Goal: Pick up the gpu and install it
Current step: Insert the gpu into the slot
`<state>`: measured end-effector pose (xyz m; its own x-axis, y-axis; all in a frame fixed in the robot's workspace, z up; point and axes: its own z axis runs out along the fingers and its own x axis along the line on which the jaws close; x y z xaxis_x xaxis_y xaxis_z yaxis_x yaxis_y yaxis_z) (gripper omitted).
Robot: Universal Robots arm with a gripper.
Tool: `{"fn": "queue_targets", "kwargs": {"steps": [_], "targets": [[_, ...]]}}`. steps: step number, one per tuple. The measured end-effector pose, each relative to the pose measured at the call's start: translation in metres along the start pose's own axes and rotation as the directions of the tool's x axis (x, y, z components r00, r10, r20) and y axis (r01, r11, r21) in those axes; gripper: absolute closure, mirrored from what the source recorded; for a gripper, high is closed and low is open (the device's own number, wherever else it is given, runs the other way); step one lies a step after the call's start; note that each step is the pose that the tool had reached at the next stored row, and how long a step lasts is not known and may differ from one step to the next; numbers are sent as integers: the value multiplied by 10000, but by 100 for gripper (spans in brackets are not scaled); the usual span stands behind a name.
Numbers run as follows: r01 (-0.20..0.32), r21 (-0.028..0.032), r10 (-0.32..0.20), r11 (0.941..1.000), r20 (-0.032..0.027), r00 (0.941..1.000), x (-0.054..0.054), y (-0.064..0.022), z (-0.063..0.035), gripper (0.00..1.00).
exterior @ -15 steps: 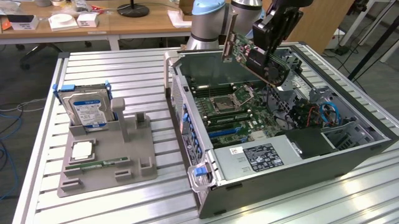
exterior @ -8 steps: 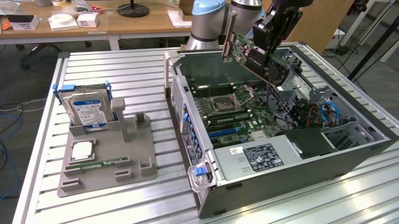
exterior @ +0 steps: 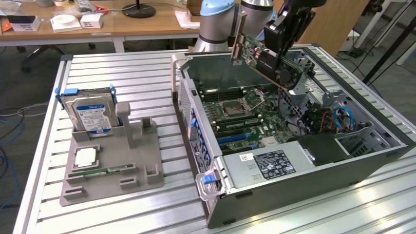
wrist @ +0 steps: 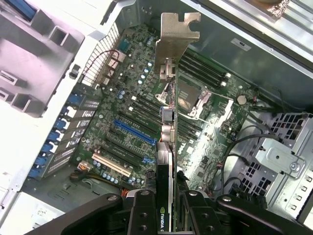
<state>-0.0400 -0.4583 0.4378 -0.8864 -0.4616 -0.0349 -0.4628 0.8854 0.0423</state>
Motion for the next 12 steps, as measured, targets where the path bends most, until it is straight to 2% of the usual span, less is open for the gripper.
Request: {"fn": "queue_targets", "kwargs": {"steps": [12], "targets": [[159,-6,-159,9999,-6,9999,0,0,-1,74]]}}
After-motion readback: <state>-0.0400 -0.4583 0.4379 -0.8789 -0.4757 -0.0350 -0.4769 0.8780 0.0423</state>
